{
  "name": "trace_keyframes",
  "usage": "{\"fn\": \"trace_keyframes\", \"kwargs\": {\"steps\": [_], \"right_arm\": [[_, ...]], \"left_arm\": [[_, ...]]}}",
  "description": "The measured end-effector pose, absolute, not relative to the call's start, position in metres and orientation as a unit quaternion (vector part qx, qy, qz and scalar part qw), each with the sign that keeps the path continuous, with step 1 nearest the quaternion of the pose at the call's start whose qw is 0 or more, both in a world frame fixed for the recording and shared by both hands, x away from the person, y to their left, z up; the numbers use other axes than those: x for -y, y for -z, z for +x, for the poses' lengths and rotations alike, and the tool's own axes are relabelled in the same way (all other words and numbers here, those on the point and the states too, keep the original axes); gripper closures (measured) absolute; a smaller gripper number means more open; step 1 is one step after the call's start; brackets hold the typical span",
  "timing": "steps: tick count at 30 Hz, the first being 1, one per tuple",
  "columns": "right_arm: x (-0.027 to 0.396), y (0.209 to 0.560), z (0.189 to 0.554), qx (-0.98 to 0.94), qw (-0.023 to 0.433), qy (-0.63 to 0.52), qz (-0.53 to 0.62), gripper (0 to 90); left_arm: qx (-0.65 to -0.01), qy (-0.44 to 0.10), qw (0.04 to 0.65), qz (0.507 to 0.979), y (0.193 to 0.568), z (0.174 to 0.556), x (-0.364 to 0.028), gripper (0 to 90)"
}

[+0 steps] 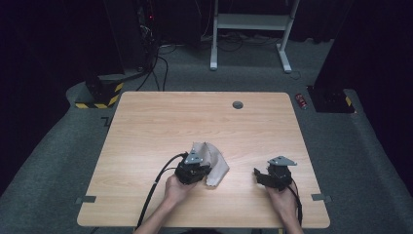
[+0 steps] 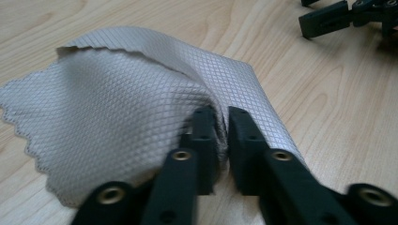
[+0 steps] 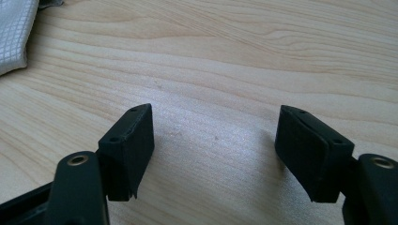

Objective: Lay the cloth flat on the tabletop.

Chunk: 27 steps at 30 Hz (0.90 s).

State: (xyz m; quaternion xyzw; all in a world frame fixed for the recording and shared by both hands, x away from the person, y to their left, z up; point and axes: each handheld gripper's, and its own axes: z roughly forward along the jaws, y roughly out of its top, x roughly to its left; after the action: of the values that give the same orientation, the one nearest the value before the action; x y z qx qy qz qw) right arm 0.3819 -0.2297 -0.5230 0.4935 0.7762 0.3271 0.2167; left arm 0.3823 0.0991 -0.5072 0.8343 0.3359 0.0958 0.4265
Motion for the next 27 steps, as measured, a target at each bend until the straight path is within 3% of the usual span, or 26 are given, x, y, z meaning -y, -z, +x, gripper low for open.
{"fn": "trace_keyframes", "kwargs": {"steps": [3, 4, 7, 20, 27], "right_arm": [[0.229, 0.523, 0.382, -0.775, 0.216, -0.327, 0.496, 30.5], [0.227, 0.520, 0.379, -0.779, 0.211, -0.325, 0.493, 41.3], [0.218, 0.516, 0.373, -0.785, 0.198, -0.349, 0.472, 46.3], [0.130, 0.497, 0.343, -0.850, 0.120, -0.417, 0.299, 54.5], [0.109, 0.503, 0.341, -0.870, 0.115, -0.399, 0.265, 56.2]], "left_arm": [[-0.344, -0.096, 0.433, 0.828, 0.505, 0.380, -0.103, 69.5], [-0.349, -0.098, 0.438, 0.823, 0.504, 0.378, -0.106, 65.8], [-0.358, -0.107, 0.438, 0.817, 0.501, 0.372, -0.115, 62.1], [-0.379, -0.112, 0.411, 0.821, 0.515, 0.366, -0.112, 56.9], [-0.383, -0.127, 0.396, 0.825, 0.517, 0.370, -0.109, 62.5]]}}
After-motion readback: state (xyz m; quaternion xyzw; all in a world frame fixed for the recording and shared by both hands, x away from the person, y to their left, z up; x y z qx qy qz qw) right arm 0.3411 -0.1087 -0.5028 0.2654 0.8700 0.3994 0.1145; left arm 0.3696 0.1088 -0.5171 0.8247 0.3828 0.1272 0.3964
